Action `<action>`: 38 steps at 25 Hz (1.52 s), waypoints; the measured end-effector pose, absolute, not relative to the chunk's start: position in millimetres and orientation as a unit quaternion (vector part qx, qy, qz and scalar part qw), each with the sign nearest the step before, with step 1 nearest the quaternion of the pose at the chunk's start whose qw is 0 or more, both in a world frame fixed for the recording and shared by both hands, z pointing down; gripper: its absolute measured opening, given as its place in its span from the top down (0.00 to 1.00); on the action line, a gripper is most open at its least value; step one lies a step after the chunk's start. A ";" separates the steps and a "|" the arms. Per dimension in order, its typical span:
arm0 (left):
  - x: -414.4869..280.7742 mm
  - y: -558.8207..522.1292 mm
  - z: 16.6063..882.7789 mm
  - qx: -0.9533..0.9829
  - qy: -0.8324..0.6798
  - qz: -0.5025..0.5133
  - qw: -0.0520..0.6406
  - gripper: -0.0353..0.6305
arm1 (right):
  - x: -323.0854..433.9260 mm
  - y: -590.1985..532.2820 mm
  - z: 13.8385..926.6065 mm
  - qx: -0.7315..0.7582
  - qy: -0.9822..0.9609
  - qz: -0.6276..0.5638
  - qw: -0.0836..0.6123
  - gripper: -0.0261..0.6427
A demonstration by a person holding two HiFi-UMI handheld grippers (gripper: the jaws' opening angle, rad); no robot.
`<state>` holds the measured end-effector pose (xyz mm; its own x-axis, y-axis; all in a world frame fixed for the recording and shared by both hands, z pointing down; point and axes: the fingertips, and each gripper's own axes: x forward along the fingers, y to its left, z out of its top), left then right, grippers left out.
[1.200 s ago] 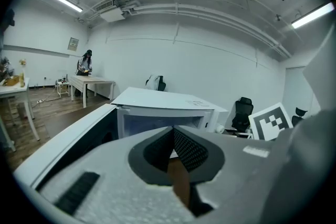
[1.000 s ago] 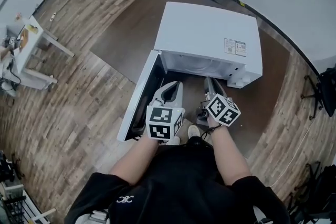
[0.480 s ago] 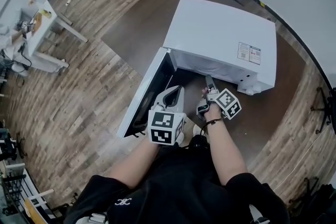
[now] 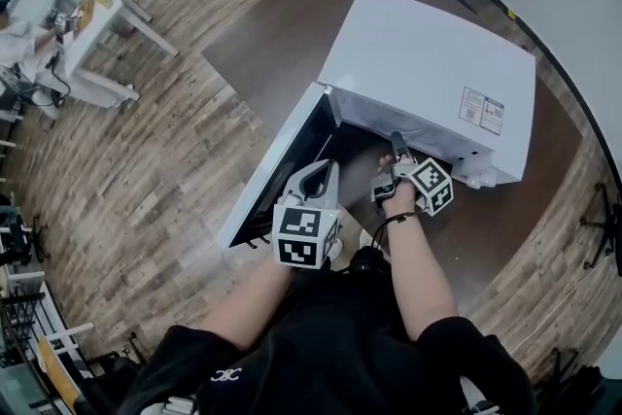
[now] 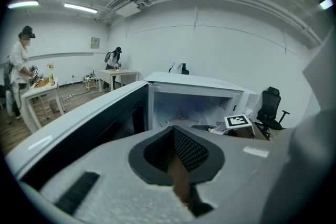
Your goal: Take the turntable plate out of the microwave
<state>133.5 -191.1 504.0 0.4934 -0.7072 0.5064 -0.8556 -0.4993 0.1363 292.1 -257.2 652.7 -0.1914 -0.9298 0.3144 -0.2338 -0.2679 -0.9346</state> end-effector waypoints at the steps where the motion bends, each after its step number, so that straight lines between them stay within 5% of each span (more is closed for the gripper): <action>1: 133.1 -191.4 505.2 0.842 -0.465 0.198 0.189 0.93 | 291.7 -258.6 653.0 -0.555 0.522 -0.570 0.307 0.73; 9: 128.1 -191.1 506.3 0.837 -0.472 0.204 0.186 0.93 | 291.2 -262.0 661.2 -0.548 0.516 -0.579 0.313 0.79; 38: 116.7 -195.1 502.1 0.826 -0.493 0.211 0.174 0.93 | 313.4 -316.3 641.4 -0.548 0.516 -0.566 0.336 0.76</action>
<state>116.7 -195.1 502.1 0.4248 -0.7411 0.5199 -0.8877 -0.4538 0.0785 313.4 -316.3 641.4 -0.1733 -0.9460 0.2741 -0.1842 -0.2423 -0.9526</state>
